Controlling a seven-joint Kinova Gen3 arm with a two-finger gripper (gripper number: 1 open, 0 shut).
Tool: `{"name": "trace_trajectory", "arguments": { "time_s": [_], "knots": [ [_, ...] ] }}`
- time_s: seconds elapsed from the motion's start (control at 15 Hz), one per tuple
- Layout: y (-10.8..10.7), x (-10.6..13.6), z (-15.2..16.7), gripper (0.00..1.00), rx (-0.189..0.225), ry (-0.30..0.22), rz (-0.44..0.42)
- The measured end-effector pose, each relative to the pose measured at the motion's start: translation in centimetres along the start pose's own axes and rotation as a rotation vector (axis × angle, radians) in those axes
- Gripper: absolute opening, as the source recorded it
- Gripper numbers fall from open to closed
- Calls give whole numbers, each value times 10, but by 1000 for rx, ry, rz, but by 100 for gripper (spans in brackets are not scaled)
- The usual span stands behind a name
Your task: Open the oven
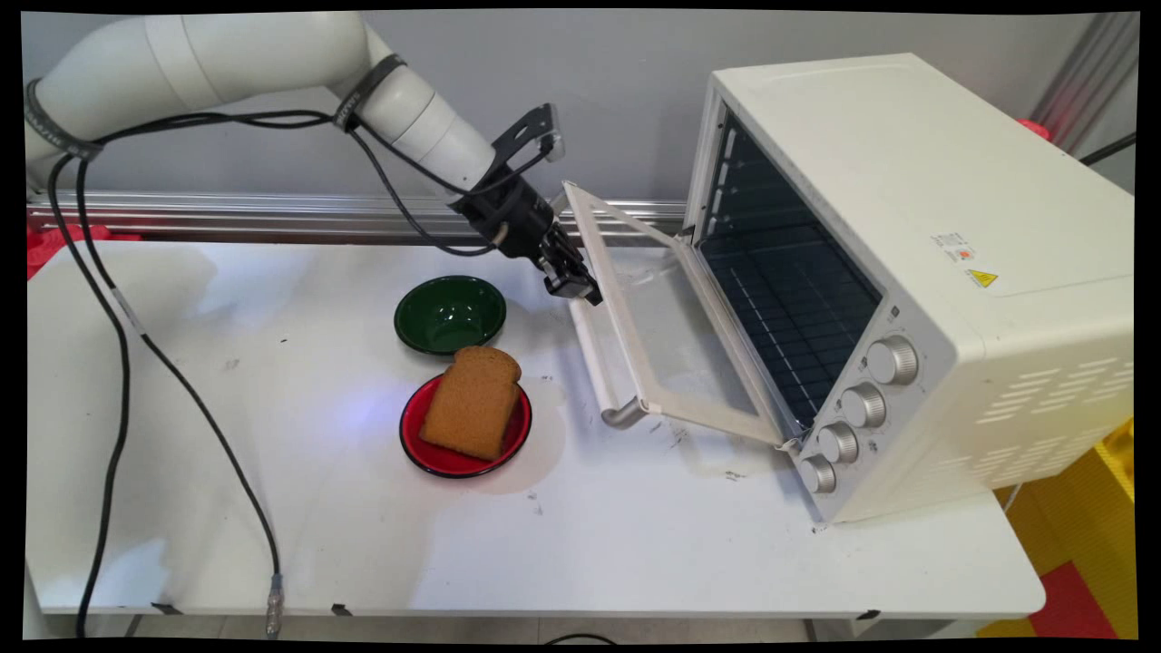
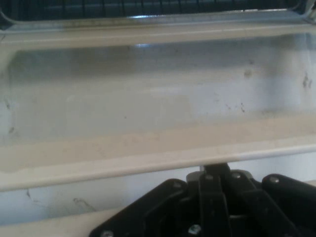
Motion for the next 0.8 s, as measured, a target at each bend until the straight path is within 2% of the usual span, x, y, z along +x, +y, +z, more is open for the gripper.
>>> {"name": "trace_trajectory", "arguments": {
  "time_s": [0.27,0.8],
  "knots": [
    [-1,-16,5,0,5,26,17],
    [-2,-41,8,0,8,48,31]
  ]
}}
